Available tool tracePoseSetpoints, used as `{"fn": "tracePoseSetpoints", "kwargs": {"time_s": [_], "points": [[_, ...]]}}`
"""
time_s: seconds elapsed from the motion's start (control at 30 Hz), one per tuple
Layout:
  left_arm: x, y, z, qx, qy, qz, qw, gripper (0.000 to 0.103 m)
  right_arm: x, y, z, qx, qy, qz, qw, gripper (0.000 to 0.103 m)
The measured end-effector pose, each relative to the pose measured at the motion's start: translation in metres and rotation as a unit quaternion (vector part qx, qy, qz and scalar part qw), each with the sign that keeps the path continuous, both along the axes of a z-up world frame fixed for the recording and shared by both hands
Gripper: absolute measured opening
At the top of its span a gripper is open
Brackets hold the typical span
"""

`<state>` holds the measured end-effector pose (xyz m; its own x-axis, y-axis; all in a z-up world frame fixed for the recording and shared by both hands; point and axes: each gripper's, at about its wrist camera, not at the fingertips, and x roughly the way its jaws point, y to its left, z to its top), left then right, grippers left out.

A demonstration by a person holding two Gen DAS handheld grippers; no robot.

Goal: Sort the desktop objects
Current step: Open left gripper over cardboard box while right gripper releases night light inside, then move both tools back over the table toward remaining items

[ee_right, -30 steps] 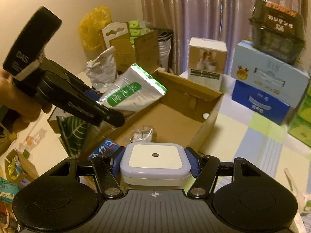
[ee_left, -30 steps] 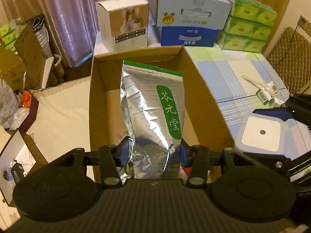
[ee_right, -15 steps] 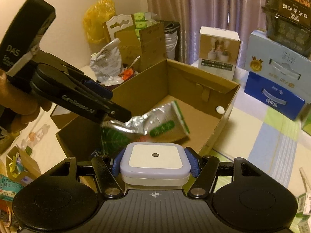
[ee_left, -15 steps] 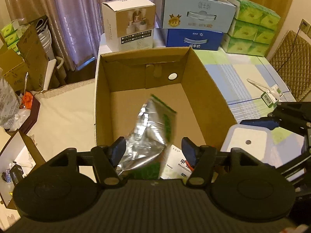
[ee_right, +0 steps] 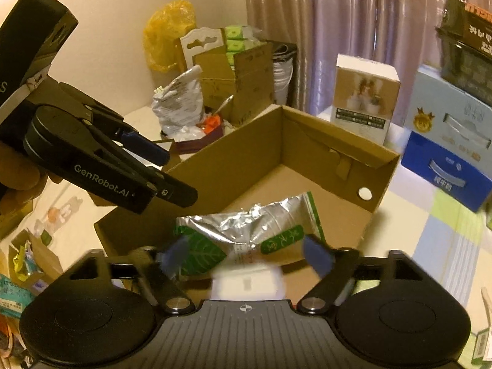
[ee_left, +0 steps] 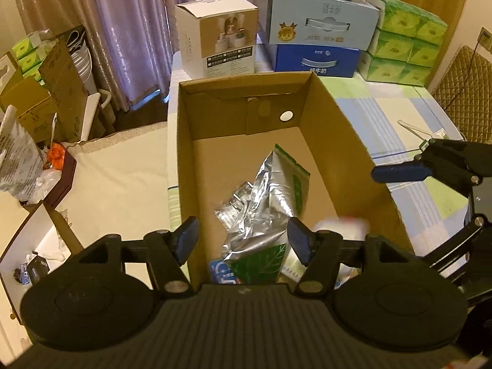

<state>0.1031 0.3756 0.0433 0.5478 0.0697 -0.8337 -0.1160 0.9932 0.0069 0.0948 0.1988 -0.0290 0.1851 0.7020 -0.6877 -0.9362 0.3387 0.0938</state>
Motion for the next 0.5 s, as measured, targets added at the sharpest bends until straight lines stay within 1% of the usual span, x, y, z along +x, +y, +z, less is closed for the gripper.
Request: {"fn": "tracePoseSetpoints", "kwargs": {"time_s": [0.23, 0.5], "points": [[-0.005, -0.007, 0.0, 0.0, -0.003, 0.001, 1.0, 0.06, 0.004, -0.019, 0.003, 0.005, 0.01, -0.02, 1.0, 0.083], [-0.01, -0.029, 0.013, 0.008, -0.014, -0.012, 0.9998, 0.064, 0.009, -0.067, 0.017, 0.014, 0.014, -0.058, 0.998, 0.087]]}}
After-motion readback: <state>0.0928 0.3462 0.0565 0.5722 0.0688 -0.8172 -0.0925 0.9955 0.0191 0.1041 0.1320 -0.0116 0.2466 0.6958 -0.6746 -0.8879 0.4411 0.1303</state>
